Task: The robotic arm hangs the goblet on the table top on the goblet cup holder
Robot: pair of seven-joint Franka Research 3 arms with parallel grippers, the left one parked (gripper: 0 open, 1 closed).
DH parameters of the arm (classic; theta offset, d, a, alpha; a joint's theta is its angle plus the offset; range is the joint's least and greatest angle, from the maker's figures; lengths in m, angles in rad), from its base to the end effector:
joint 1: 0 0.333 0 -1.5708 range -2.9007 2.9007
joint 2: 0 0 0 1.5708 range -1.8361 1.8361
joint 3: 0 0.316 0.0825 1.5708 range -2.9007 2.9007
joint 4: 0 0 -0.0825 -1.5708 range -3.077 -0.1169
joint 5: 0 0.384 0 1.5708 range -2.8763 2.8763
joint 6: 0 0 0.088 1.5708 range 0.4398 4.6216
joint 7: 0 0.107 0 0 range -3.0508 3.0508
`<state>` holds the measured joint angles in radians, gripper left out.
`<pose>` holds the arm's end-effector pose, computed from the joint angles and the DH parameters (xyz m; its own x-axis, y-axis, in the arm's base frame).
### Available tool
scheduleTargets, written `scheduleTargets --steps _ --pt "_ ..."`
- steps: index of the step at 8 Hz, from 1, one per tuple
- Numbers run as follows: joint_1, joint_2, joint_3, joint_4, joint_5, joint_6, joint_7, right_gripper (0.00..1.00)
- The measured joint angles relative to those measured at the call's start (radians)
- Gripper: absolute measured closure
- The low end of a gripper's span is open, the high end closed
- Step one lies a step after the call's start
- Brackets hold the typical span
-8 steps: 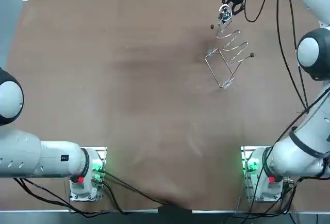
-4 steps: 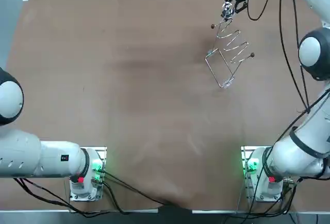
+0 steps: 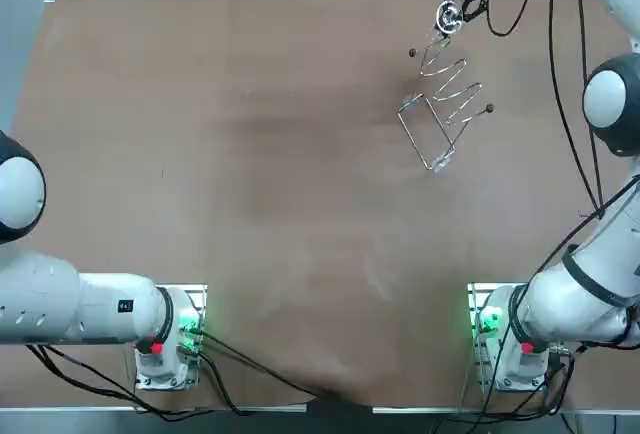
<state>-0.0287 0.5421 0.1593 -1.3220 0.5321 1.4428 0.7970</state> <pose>0.6564 0.1242 0.4193 0.5927 -0.4573 -0.6630 -0.6850 -0.7193 -0.1161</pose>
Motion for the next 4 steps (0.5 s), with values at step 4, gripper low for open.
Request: scheduleTargets --steps 4 --pt "-0.038 -0.001 -0.003 0.009 -0.061 -0.041 -0.08 0.89"
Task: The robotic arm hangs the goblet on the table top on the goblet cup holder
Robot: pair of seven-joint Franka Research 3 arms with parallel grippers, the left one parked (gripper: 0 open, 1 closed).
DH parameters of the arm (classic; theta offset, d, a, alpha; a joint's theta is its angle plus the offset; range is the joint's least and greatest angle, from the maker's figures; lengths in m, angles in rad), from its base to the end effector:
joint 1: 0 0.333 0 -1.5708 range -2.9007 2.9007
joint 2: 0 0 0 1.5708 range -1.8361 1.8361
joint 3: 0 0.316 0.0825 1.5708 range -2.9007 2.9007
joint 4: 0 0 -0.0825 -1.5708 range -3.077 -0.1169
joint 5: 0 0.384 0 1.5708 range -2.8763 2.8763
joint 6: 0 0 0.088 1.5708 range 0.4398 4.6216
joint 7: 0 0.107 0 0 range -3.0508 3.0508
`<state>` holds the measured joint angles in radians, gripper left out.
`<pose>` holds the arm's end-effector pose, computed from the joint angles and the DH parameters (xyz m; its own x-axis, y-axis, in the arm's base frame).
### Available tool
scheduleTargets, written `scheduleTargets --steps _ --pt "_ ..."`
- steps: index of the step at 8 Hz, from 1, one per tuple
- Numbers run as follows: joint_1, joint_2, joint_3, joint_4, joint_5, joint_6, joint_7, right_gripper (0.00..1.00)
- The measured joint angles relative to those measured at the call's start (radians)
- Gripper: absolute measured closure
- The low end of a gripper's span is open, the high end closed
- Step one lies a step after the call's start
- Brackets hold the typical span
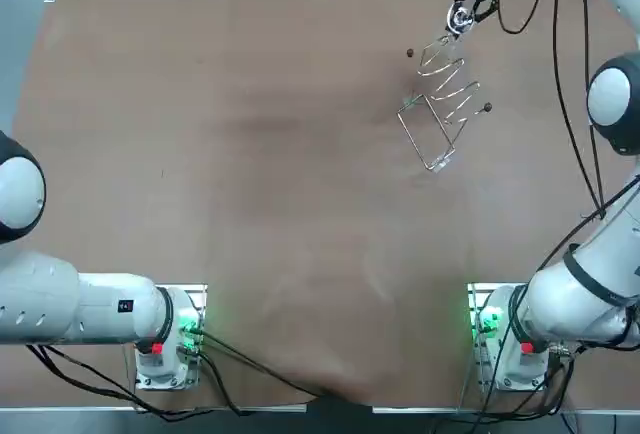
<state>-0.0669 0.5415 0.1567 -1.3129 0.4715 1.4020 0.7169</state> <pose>0.6562 0.0925 0.4186 0.6326 -0.4361 -0.6400 -0.6399 -0.7598 -0.1147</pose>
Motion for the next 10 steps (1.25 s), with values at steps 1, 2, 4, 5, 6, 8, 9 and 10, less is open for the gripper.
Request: scheduleTargets --steps 1,2,4,5,6,8,9,10 --pt "-0.01 0.0 0.0 0.003 -0.015 -0.019 -0.024 0.89" --pt "-0.018 0.0 0.0 0.004 -0.025 -0.033 -0.039 0.89" --pt "-0.024 0.0 0.0 0.004 -0.035 -0.062 -0.053 0.89" --pt "-0.024 0.0 0.0 0.004 -0.039 -0.083 -0.056 0.89" --pt "-0.022 0.0 0.0 0.004 -0.039 -0.09 -0.056 0.89" --pt "-0.011 0.0 0.005 0.001 -0.039 -0.094 -0.054 0.89" --pt "-0.001 0.001 0.005 -0.001 -0.039 -0.09 -0.048 0.89" --pt "0.01 0.002 0.006 -0.004 -0.039 -0.076 -0.043 0.9"
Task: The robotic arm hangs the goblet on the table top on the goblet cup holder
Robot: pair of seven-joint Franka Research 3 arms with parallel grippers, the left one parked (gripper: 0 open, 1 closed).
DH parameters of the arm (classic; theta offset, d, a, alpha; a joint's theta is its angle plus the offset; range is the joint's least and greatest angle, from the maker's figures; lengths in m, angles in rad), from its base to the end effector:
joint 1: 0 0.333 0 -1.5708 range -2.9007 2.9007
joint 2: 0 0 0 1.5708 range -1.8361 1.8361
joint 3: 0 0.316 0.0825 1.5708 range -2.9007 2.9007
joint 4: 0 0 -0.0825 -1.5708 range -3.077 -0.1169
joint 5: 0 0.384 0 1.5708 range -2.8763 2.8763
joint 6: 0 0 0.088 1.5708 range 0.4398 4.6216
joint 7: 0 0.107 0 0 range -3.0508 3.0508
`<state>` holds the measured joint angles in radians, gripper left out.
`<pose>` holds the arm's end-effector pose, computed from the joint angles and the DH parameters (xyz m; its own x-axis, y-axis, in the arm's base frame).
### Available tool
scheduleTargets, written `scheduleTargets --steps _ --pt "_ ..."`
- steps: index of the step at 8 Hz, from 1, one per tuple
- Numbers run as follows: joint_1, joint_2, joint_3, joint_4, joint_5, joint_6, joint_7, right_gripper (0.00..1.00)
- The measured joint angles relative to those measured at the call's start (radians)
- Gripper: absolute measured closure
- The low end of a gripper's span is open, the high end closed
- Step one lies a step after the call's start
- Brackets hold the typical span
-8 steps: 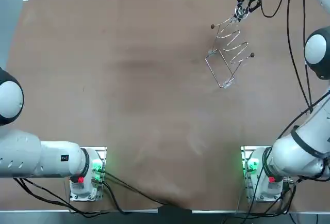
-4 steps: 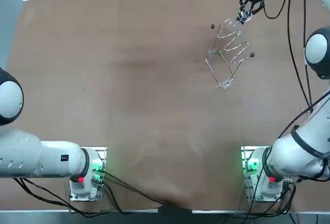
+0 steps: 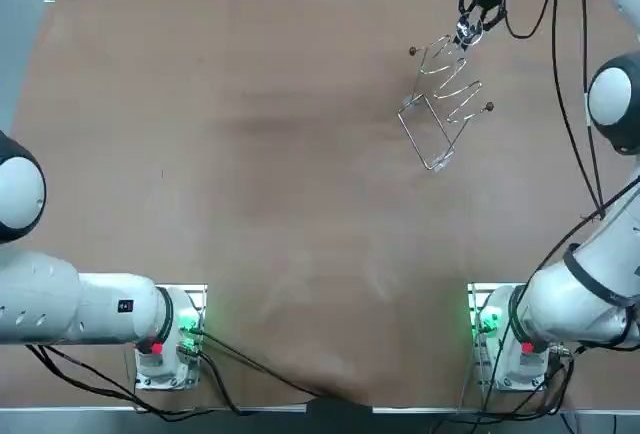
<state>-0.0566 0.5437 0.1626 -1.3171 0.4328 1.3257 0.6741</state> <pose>0.6436 0.0997 0.4121 0.6396 -0.3811 -0.6676 -0.5687 -0.8189 -0.0775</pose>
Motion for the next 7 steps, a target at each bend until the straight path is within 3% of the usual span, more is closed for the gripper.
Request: scheduleTargets --steps 7 --pt "0.069 0.015 0.004 -0.042 0.021 0.081 0.051 0.9"
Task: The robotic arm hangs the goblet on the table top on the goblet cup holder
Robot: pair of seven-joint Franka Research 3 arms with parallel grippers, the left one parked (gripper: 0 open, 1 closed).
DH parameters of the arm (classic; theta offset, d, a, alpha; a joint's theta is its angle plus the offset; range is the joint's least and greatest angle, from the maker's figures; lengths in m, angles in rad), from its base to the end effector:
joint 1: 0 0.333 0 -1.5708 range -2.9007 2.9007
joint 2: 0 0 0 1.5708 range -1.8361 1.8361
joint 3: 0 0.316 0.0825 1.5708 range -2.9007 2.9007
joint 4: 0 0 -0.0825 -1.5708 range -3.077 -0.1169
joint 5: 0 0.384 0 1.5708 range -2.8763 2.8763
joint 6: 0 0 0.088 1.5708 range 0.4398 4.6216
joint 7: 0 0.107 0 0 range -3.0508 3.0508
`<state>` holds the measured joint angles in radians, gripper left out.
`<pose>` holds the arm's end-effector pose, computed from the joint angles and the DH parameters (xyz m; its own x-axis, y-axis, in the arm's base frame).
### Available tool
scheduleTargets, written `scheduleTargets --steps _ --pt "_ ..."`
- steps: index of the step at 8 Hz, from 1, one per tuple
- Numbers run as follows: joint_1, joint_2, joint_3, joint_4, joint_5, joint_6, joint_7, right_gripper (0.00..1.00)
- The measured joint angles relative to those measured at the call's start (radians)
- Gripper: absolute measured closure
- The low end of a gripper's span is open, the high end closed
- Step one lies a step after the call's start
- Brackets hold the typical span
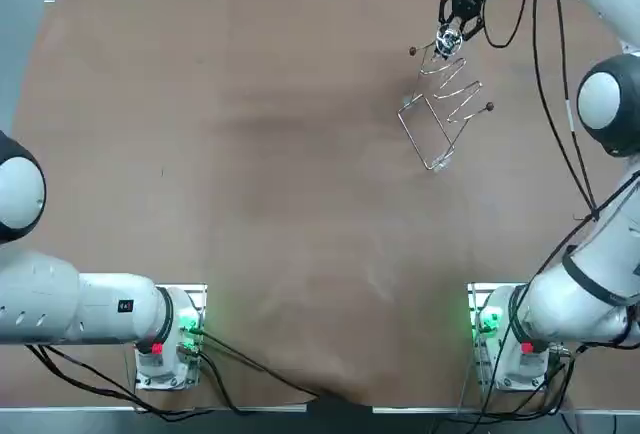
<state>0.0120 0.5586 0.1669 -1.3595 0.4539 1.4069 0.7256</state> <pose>0.6397 0.1478 0.3877 0.6294 -0.3940 -0.6698 -0.5760 -0.8151 -0.0618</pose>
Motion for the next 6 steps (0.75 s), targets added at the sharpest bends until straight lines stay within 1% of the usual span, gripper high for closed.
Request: scheduleTargets --steps 3,4,5,6 --pt "0.019 0.005 -0.001 -0.008 0.0 0.002 0.019 0.9" --pt "0.015 0.011 -0.003 -0.007 0.003 0.001 0.019 0.88" --pt "0.013 0.011 -0.004 -0.007 0.003 0.001 0.019 0.75" --pt "0.012 0.012 -0.006 -0.007 0.004 0.002 0.019 0.74"
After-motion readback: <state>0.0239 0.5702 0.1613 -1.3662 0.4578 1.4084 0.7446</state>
